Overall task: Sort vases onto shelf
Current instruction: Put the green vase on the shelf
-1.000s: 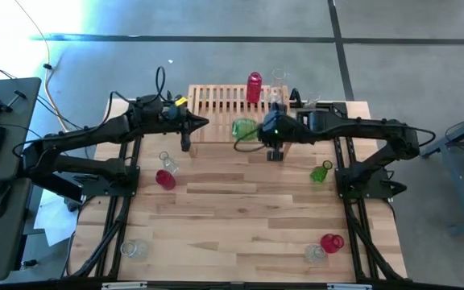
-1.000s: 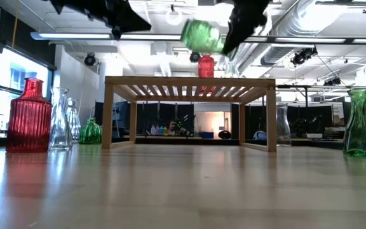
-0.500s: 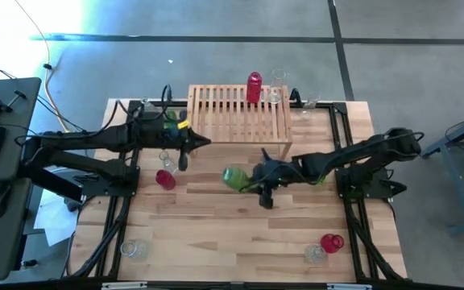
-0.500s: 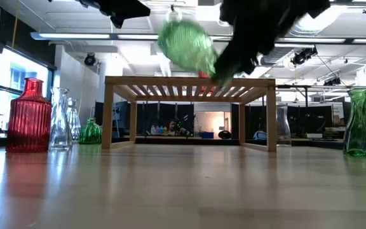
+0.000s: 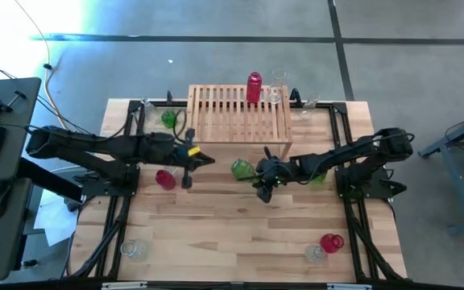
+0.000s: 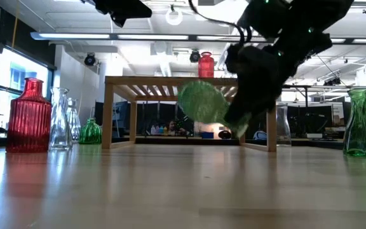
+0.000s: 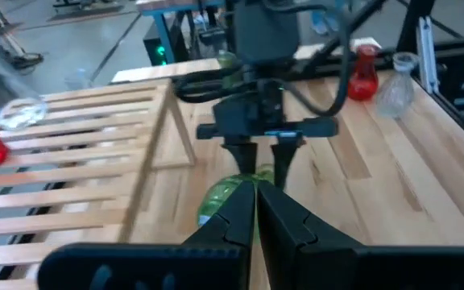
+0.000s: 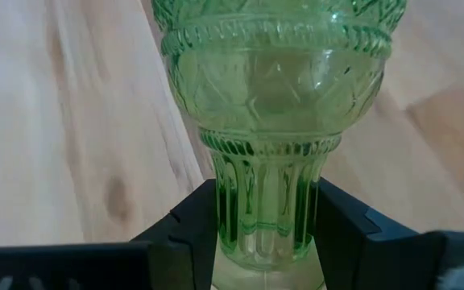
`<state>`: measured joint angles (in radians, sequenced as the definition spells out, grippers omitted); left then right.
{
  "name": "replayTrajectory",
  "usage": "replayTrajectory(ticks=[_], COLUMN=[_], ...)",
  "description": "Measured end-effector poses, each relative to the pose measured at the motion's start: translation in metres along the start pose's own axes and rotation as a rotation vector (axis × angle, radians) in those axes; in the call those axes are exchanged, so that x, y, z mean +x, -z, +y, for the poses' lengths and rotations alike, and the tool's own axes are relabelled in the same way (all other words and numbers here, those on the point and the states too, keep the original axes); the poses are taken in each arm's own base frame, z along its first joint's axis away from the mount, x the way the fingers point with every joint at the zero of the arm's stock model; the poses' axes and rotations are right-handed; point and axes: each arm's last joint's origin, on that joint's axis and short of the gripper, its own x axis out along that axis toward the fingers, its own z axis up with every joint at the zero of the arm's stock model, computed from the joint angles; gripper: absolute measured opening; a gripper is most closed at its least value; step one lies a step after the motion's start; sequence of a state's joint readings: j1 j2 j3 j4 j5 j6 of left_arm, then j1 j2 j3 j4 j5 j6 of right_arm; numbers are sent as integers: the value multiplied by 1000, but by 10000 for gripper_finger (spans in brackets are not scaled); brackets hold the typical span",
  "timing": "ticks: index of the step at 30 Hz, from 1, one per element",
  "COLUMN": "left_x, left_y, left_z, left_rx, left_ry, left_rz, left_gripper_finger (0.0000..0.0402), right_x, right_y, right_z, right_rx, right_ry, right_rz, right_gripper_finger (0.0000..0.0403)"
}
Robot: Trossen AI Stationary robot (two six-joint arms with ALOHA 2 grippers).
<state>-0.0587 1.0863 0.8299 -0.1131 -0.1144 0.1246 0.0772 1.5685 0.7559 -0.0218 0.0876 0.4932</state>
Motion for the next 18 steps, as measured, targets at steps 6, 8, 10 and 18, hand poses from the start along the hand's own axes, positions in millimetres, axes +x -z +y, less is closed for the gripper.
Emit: replayTrajectory(ticks=[6, 8, 10, 18], left_x=[13, 16, 19, 26], left_y=[5, 7, 9, 14], left_z=[-20, -26, -31, -51], left_rx=[-35, -45, -50, -56], left_ry=[64, 81, 85, 105], left_rz=[36, 51, 69, 96], left_gripper_finger=[7, 7, 7, 7], right_x=[14, 18, 21, 26], right_y=[4, 7, 8, 10], right_z=[-2, -4, -4, -4], right_rx=[-3, -7, -42, -79], right_ry=[16, 26, 23, 22], right_rz=[41, 57, 56, 62], right_gripper_finger=[134, 134, 134, 176])
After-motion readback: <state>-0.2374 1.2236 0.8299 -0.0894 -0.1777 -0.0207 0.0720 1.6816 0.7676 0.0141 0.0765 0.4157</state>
